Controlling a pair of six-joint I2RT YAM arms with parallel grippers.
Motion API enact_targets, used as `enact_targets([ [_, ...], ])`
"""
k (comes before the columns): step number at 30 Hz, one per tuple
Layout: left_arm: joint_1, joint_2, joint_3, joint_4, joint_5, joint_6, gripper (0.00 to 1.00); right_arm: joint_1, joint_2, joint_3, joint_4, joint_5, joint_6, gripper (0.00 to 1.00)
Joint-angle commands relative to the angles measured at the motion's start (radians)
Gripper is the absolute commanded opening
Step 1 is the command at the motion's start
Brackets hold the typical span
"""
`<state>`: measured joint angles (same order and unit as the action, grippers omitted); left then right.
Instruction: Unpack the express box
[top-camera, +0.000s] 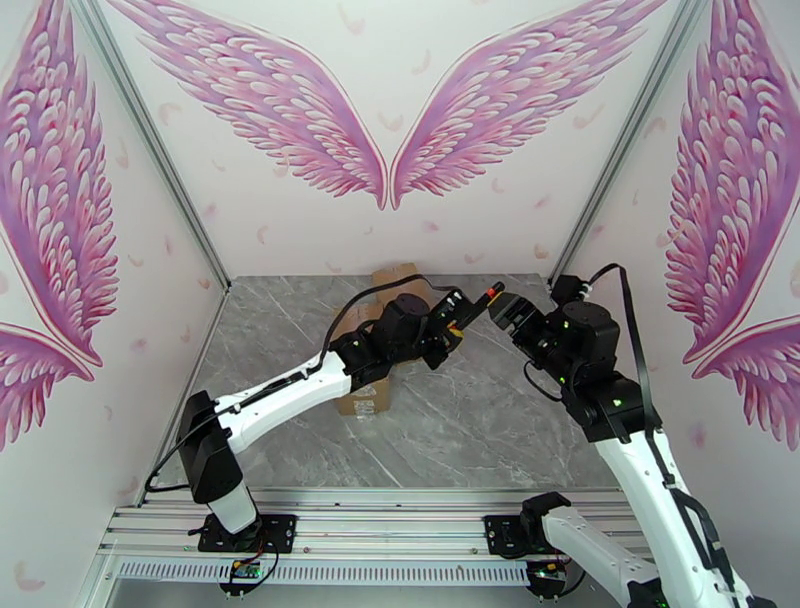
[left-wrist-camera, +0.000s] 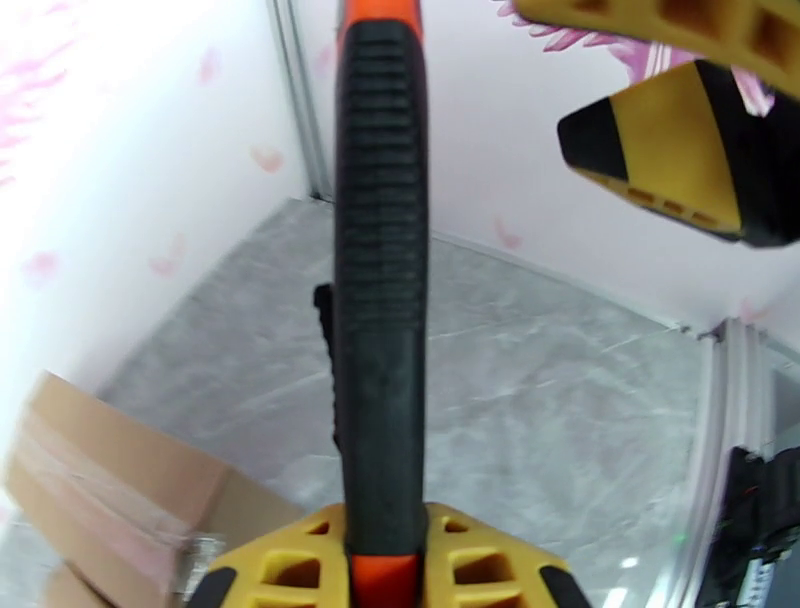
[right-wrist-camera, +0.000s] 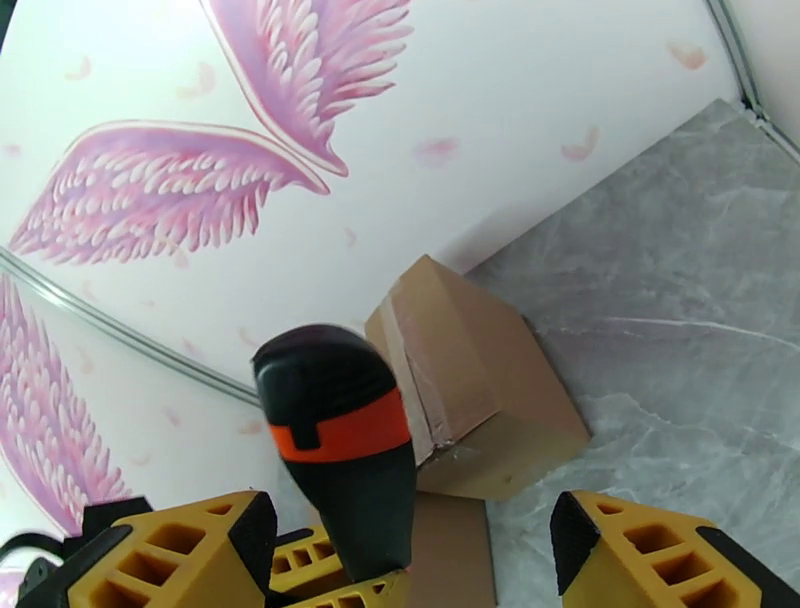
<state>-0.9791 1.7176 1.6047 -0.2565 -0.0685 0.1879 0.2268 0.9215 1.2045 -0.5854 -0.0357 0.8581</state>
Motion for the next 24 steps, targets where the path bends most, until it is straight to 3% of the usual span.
enact_targets([
  [1,-0.019,-0.036,-0.020,0.007,-0.196,0.188,0.11,0.008,-0.009,0.032,-0.077,0.016,0.092,0.75],
  [13,-0.119,-0.029,-0.114,0.240,-0.486,0.514,0.08,0.006,0.015,0.007,-0.064,-0.033,0.192,0.67],
  [24,-0.175,-0.014,-0.161,0.419,-0.580,0.706,0.07,0.008,0.026,-0.054,-0.018,-0.031,0.243,0.49],
])
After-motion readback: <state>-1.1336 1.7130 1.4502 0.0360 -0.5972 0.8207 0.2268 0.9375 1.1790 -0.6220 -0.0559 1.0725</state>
